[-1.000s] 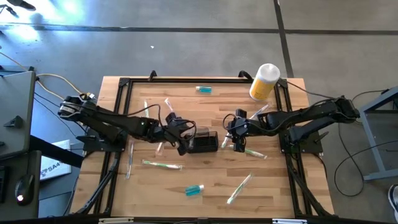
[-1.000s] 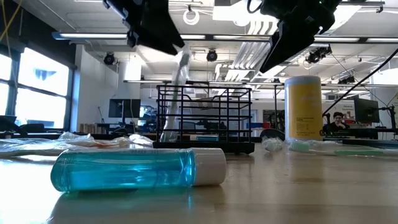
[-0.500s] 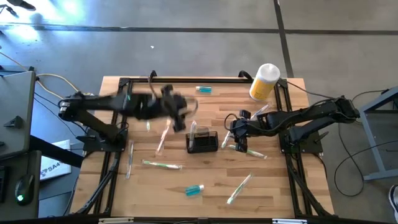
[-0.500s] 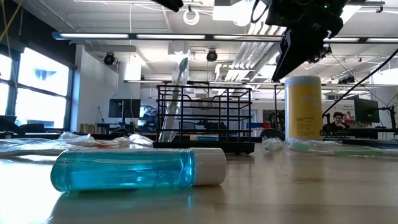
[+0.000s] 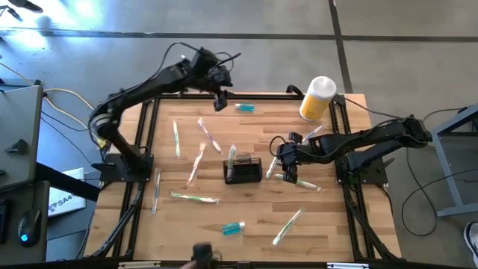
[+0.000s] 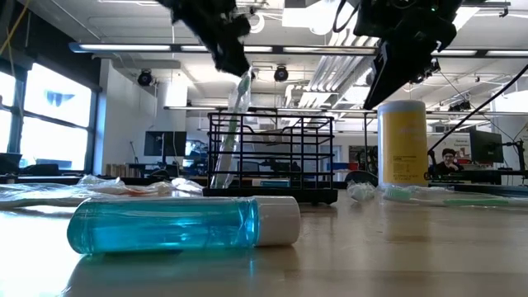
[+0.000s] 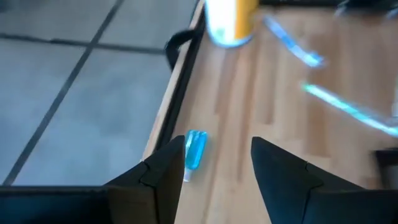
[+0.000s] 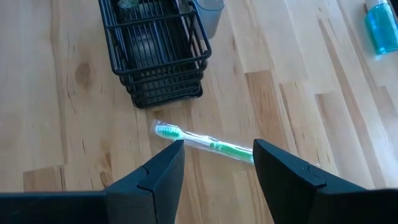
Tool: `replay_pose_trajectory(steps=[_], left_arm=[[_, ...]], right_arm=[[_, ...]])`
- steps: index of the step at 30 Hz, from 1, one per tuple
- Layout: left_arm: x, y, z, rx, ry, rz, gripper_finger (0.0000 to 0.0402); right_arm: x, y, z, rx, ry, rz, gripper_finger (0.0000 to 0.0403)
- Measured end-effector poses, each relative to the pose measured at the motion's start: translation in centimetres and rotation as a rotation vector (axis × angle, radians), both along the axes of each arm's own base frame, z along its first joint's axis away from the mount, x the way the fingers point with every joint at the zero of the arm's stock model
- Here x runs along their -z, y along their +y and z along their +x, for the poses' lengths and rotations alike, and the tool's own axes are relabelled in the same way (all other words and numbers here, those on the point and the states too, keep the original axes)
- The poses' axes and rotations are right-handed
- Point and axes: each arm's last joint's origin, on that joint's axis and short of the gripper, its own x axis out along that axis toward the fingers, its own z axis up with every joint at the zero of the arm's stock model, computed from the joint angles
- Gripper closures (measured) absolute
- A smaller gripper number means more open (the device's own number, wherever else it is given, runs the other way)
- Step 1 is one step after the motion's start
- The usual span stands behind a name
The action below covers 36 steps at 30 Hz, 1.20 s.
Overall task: Pick & Place toothbrushing station
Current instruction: Put the top blue mouthwash into the black mesh organizer
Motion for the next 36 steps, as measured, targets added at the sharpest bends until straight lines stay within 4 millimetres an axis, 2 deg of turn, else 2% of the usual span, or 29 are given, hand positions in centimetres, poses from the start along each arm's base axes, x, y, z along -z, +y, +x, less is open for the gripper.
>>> replay_pose_trajectory(steps=[5, 9, 12, 17, 24, 36], left_arm=[[5.0, 4.1, 1.2, 0.033, 0.119, -0.019, 0.0223], [8.5, 6.3, 1.7, 0.111, 0.178, -0.031, 0.0223], [10.3, 7.4, 2.5, 0.123, 0.179, -0.007, 0.0223], [12.3, 8.2, 3.4, 0.191, 0.148, -0.015, 0.0223], [14.6, 9.0, 4.3, 0.197, 0.149, -0.011, 0.0223], [17.3, 9.5, 4.9, 0.201, 0.181, -0.049, 0.0223]], right_arm=[[0.0, 0.0, -0.1, 0.016, 0.004, 0.010, 0.0219], [0.0, 0.0, -0.1, 0.016, 0.005, 0.010, 0.0219], [0.0, 0.0, -0.1, 0.016, 0.004, 0.010, 0.0219], [0.0, 0.0, -0.1, 0.013, 0.005, 0.006, 0.0219], [0.0, 0.0, -0.1, 0.001, 0.008, -0.003, 0.0219], [0.0, 0.0, -0.1, -0.010, 0.011, -0.011, 0.0219]])
